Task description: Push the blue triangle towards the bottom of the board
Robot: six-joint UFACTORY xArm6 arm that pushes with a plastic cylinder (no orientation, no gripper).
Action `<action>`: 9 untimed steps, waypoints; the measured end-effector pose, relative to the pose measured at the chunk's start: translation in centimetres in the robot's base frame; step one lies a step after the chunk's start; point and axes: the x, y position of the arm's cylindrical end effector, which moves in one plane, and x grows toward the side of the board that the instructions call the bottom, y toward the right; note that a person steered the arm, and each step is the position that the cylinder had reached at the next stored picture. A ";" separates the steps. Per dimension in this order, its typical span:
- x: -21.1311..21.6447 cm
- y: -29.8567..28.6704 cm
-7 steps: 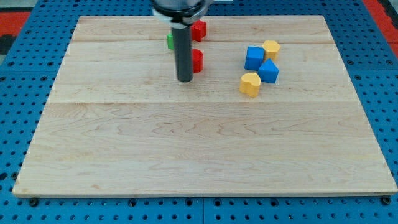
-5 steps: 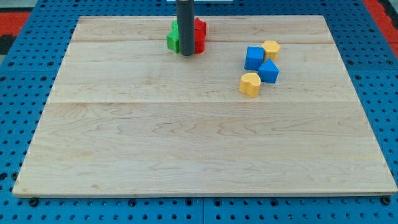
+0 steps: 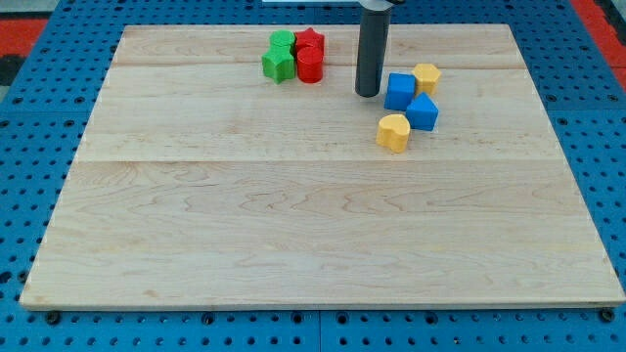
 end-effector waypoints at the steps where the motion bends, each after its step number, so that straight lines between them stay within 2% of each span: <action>1: -1.0 2.0; 2: -1.6 6.1; 3: -6.3 6.3; 4: -7.5 7.9; 5: -3.0 12.0; 7: 0.2 7.7; 8: 3.6 6.1; 9: 9.6 5.0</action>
